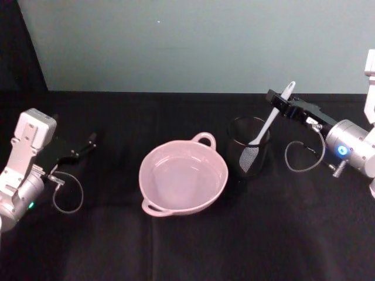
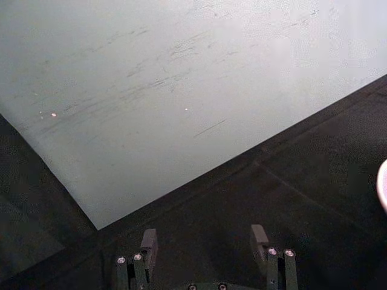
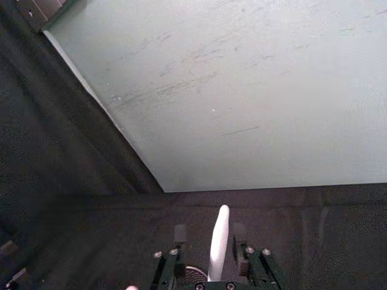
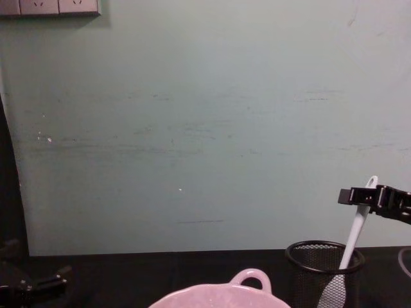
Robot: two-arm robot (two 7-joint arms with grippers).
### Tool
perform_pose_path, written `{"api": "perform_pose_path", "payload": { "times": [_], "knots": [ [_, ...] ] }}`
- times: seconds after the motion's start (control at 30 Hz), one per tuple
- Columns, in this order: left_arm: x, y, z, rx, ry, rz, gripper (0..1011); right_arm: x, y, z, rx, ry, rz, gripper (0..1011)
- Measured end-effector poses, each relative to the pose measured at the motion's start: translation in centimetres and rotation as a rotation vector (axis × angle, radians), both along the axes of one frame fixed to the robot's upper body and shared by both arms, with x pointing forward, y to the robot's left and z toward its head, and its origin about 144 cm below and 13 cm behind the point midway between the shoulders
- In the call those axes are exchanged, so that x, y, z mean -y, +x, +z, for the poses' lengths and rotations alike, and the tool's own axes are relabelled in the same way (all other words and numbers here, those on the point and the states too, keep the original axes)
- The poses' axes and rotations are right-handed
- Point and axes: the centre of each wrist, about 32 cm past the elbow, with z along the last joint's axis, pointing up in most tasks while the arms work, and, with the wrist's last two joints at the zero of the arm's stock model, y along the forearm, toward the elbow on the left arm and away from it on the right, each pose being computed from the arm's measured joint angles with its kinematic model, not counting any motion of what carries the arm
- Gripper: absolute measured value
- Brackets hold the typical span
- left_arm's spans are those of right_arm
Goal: Use the one hand to pick up the spoon and stir the clear water in the bowl.
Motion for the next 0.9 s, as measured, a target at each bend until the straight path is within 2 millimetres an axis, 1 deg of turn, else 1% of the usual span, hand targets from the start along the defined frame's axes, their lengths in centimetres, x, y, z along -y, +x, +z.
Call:
{"api": "perform_pose_path", "payload": {
  "times": [0.03,0.07,0.1,0.13,0.37,0.4,0.6,0.7,0.9],
  "knots": [
    [0.0,0.0,0.0,0.0,0.0,0.0,1011,0.0,0.0,0.0,0.0,0.0,0.0,448],
    [0.0,0.0,0.0,0.0,0.0,0.0,1011,0.0,0.0,0.0,0.0,0.0,0.0,390],
    [0.0,0.0,0.0,0.0,0.0,0.0,1011,0.0,0.0,0.0,0.0,0.0,0.0,390],
    [0.0,0.0,0.0,0.0,0.0,0.0,1011,0.0,0.0,0.0,0.0,0.0,0.0,341],
    [0.0,0.0,0.0,0.0,0.0,0.0,1011,0.0,0.0,0.0,0.0,0.0,0.0,133],
    [0.0,0.0,0.0,0.0,0.0,0.0,1011,0.0,0.0,0.0,0.0,0.0,0.0,121],
    [0.0,0.0,0.0,0.0,0.0,0.0,1011,0.0,0.0,0.0,0.003,-0.002,0.001,121],
    [0.0,0.0,0.0,0.0,0.0,0.0,1011,0.0,-0.1,0.1,0.039,-0.018,0.02,121],
    [0.0,0.0,0.0,0.0,0.0,0.0,1011,-0.3,-0.4,1.2,0.121,-0.056,0.058,121]
  ]
}}
